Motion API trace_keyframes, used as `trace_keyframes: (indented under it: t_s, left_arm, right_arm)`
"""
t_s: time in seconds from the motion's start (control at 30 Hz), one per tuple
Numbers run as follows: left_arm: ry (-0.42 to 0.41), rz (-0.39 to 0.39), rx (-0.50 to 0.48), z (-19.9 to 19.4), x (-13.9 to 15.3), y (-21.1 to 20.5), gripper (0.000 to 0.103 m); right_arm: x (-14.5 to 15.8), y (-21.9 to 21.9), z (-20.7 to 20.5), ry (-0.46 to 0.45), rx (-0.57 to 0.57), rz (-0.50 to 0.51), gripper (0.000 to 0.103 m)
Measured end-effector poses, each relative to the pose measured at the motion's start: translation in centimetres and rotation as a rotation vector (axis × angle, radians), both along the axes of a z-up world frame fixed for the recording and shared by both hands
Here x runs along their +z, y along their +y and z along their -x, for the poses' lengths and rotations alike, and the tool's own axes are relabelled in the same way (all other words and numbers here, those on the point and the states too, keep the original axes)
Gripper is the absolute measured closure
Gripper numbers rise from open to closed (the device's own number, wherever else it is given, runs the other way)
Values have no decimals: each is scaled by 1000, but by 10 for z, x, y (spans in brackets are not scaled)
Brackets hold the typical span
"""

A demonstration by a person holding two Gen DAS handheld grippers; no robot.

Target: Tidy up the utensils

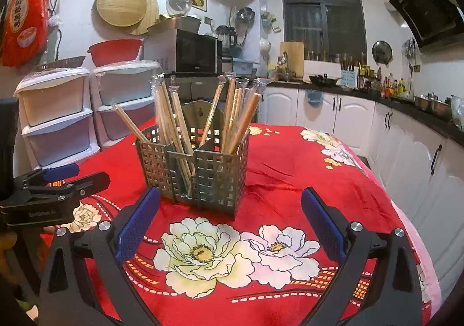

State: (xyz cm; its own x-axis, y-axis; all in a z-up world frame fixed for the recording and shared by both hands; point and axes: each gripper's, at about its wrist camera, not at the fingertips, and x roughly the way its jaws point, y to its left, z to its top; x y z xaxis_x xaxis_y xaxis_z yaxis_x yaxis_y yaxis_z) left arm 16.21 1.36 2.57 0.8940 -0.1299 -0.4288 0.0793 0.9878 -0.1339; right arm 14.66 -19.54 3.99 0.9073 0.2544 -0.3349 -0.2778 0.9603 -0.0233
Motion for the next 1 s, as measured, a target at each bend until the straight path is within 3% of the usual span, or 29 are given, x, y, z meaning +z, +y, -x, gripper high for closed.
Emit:
trace_keyframes:
  t_s: [0.4, 1.0]
  left_arm:
    - [-10, -12, -1, 1, -15, -4, 12]
    - [-2, -38, 12, -1, -19, -7, 11]
  right_arm:
    - [-30, 5, -3, 31, -30, 32, 7]
    - [-33, -3, -8, 62, -42, 4, 7]
